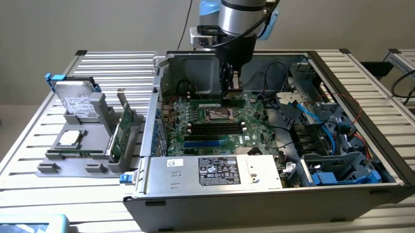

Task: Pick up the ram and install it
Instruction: 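Insert the ram into the slot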

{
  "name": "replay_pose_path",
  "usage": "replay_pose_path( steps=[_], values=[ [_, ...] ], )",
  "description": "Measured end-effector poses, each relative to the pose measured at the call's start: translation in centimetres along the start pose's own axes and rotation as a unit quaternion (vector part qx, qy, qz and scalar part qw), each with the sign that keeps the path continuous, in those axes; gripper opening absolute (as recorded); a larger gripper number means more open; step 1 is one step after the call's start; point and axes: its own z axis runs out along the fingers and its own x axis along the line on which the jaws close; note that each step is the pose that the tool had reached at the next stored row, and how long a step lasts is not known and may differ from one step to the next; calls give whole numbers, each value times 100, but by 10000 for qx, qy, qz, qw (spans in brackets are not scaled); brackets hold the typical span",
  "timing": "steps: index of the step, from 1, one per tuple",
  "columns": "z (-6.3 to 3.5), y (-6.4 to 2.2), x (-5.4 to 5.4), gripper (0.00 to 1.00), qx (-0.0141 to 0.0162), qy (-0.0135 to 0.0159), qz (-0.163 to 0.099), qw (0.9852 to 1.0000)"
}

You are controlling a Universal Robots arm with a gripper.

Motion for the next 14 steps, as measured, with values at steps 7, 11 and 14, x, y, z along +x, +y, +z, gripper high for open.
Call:
replay_pose_path(
  steps=[7, 11, 14],
  values=[
    [116, -8, -5, 13, -1, 16, 0, 10000],
    [164, -10, -7, 13, -1, 24, 1, 10000],
    [187, -11, -7, 13, -1, 30, 1, 10000]
  ],
)
